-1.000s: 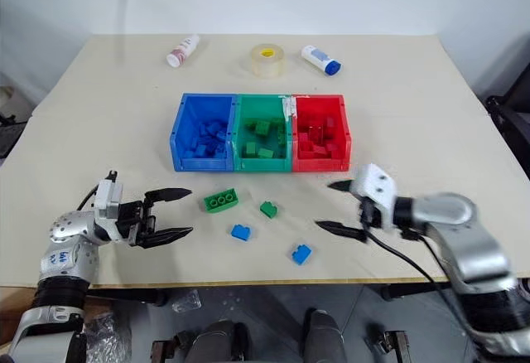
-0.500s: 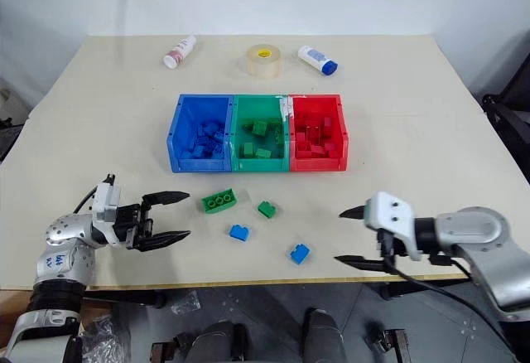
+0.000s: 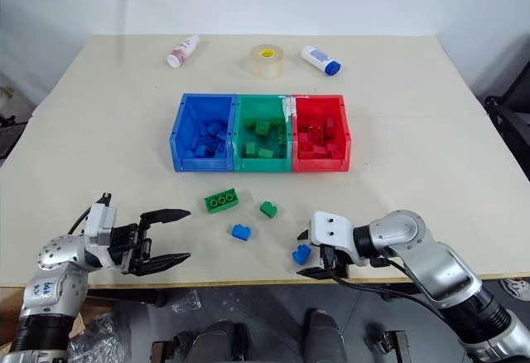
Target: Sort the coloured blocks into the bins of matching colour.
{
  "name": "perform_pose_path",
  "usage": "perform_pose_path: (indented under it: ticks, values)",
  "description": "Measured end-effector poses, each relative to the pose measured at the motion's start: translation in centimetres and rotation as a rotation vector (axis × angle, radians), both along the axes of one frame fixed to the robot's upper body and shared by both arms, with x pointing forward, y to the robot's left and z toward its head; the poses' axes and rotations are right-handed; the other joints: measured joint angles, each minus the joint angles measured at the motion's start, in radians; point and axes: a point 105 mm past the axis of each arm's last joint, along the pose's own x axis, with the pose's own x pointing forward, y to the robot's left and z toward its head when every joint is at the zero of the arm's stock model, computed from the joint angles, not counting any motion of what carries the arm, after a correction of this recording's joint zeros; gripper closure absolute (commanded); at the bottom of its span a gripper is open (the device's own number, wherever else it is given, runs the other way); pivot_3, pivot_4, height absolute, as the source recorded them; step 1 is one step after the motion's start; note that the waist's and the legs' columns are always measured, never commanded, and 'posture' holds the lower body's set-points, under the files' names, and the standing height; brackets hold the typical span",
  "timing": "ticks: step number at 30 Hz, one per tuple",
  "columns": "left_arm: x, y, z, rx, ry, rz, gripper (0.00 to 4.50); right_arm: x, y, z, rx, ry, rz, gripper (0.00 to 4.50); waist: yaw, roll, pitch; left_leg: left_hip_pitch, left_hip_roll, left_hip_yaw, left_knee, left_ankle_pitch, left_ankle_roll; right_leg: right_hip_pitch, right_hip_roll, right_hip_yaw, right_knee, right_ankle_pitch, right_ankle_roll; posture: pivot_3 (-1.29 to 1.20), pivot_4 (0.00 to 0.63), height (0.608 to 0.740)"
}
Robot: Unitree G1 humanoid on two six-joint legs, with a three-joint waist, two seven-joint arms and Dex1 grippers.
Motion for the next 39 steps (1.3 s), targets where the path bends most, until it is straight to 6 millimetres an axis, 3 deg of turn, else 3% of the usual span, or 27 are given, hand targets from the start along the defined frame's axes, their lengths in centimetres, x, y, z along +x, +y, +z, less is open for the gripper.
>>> perform_pose_path:
  ticks: [3,9,12,16,19,28,32,36,39]
  values:
    - [-0.1,0.0,0.0,-0.002,0.003,0.010,0.00,0.1,-0.1,0.0,-0.001,-0.005,0.002,2.84,0.000,0.000,0.000,0.000,0.000,0.000,0.000,0.000,0.000,0.000,0.000,0.000,0.000,0.000,0.000,0.00,0.150,0.740]
    - [0.2,-0.1,0.1,-0.009,-0.001,0.015,0.00,0.6,0.2,0.1,0.029,-0.012,-0.013,2.85,0.000,0.000,0.000,0.000,0.000,0.000,0.000,0.000,0.000,0.000,0.000,0.000,0.000,0.000,0.000,0.00,0.150,0.740]
    - [0.8,-0.3,0.5,-0.017,-0.019,0.010,0.00,1.7,1.3,1.9,0.118,-0.041,-0.039,2.85,0.000,0.000,0.000,0.000,0.000,0.000,0.000,0.000,0.000,0.000,0.000,0.000,0.001,0.000,0.000,0.00,0.150,0.740]
    - [1.8,-0.4,0.6,-0.030,-0.027,0.003,0.00,3.8,3.5,6.7,0.273,-0.149,-0.068,2.85,-0.004,0.000,0.000,0.000,0.000,0.001,0.000,0.000,0.000,-0.001,0.000,0.000,0.002,0.000,0.000,0.00,0.150,0.740]
    - [2.2,-0.4,0.4,-0.035,-0.026,-0.004,0.00,5.5,5.2,9.1,0.355,-0.205,-0.080,2.85,-0.004,0.000,0.000,0.000,0.000,0.001,0.000,0.000,0.000,-0.001,0.000,0.000,0.002,0.000,0.000,0.00,0.150,0.740]
    - [3.3,-0.3,0.6,-0.027,-0.053,-0.028,0.00,12.4,13.0,12.7,0.483,-0.335,-0.145,2.85,-0.021,0.000,0.000,-0.001,0.000,0.003,0.000,0.000,-0.001,-0.003,0.000,0.001,0.005,0.000,0.000,0.00,0.150,0.740]
    - [3.7,-0.4,0.8,-0.024,-0.071,-0.026,0.00,14.6,16.7,13.7,0.506,-0.387,-0.196,1.49,-0.036,0.000,0.000,0.000,0.000,0.002,-0.001,0.001,-0.001,-0.003,0.000,0.000,0.005,0.000,0.000,0.00,0.150,0.740]
    - [3.8,-0.4,0.9,-0.020,-0.082,-0.024,0.00,15.2,17.9,12.8,0.514,-0.386,-0.218,0.19,-0.036,0.000,0.000,0.000,0.000,0.002,-0.001,0.001,-0.001,-0.003,0.000,0.000,0.004,0.000,0.000,0.00,0.150,0.740]
    - [3.8,-0.4,0.9,-0.019,-0.084,-0.023,0.00,15.3,17.8,12.4,0.519,-0.386,-0.212,0.02,-0.037,0.000,0.000,0.000,0.000,0.002,-0.001,0.001,-0.001,-0.003,0.000,0.000,0.004,0.000,0.000,0.00,0.150,0.740]
